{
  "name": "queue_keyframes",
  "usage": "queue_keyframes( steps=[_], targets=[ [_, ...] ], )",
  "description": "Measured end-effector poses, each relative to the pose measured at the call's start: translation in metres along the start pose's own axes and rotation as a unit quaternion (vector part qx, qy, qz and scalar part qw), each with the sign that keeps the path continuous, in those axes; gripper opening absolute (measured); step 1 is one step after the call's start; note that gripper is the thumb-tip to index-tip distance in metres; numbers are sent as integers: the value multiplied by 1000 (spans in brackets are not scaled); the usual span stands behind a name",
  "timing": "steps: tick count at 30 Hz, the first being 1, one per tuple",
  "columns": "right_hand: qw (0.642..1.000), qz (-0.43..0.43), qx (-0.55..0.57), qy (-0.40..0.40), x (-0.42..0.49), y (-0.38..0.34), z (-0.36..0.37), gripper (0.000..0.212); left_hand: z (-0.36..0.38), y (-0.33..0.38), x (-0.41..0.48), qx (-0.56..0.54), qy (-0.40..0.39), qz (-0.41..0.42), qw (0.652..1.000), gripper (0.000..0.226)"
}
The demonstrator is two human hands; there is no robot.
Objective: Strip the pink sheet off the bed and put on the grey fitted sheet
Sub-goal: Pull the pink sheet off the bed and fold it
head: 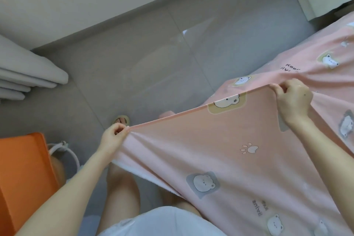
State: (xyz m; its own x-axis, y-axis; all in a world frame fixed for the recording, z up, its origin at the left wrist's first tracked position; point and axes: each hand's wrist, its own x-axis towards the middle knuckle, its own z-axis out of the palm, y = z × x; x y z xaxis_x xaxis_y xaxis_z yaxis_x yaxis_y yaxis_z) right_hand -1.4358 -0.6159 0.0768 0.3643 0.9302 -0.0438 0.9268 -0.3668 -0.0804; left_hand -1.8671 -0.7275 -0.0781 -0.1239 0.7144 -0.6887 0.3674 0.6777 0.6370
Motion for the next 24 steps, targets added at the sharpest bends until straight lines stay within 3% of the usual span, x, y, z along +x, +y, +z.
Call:
queue_keyframes(
  steps=[8, 13, 18, 20, 22, 24],
  targets=[
    [990, -134, -20, 30, 25, -156, 55, 35, -100, -52, 83, 57, 46, -79, 994, 15],
    [987, -117, -92, -55, 65, -196, 116, 35, -109, -67, 141, 117, 40, -124, 984, 18],
    [987, -85, -78, -110, 86, -200, 166, 30, -68, -72, 185, 212, 62, -212, 952, 14],
    [982, -80, -66, -156, 88, -202, 181, 27, -54, -64, 189, 271, 31, -230, 934, 38],
    [969, -70, -50, -233, 85, -205, 194, 34, -42, -56, 191, 285, 8, -218, 933, 49],
    [953, -43, -35, -299, 78, -203, 197, 51, -35, -49, 192, 288, -8, -197, 937, 47]
  ],
)
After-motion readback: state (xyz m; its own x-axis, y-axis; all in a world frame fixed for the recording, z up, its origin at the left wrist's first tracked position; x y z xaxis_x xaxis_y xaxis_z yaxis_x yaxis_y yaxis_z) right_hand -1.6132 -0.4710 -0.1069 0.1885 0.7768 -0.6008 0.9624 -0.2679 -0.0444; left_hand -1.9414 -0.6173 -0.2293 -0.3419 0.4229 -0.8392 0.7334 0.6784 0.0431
